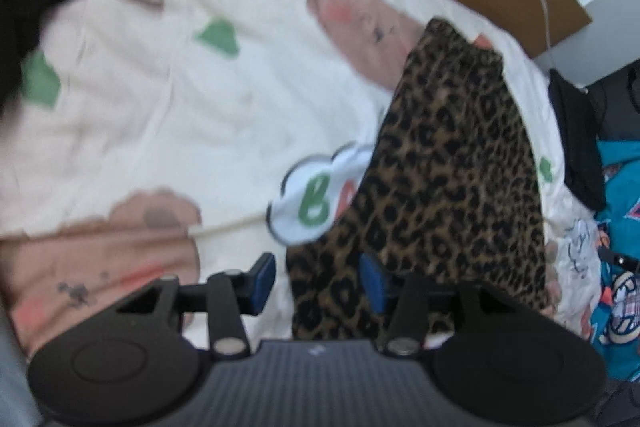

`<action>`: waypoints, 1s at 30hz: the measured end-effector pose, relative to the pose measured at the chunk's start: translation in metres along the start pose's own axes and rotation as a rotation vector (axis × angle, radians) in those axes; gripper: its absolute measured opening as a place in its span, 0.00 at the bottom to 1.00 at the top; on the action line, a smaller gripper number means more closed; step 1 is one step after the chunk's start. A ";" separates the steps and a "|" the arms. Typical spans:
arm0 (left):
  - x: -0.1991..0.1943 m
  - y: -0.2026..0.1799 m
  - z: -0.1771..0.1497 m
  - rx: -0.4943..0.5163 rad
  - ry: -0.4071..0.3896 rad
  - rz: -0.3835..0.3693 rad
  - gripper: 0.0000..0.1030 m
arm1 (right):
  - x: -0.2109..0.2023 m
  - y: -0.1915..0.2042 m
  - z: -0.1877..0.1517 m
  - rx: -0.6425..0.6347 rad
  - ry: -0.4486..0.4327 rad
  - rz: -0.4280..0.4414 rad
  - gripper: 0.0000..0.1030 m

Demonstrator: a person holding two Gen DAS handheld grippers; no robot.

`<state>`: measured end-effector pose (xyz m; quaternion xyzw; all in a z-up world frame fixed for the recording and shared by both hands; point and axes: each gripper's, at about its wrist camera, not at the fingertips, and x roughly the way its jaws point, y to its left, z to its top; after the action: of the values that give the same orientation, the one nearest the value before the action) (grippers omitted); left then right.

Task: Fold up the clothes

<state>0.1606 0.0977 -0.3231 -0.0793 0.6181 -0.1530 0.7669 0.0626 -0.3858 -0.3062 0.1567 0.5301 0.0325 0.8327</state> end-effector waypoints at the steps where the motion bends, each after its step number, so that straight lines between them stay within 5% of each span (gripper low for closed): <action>1: -0.004 -0.004 0.006 0.002 -0.013 -0.002 0.48 | 0.000 0.000 0.003 0.002 -0.011 -0.003 0.44; 13: 0.025 -0.062 0.049 0.126 -0.068 -0.099 0.48 | 0.054 0.004 0.006 0.003 -0.088 -0.006 0.44; 24: 0.076 -0.069 0.066 0.119 -0.113 -0.129 0.46 | 0.097 0.034 0.018 -0.101 -0.139 0.014 0.44; 30: 0.091 -0.068 0.069 0.136 -0.123 -0.140 0.46 | 0.118 0.039 0.027 -0.120 -0.115 0.040 0.33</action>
<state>0.2360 -0.0011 -0.3706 -0.0795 0.5512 -0.2427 0.7943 0.1423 -0.3289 -0.3874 0.1188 0.4753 0.0720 0.8688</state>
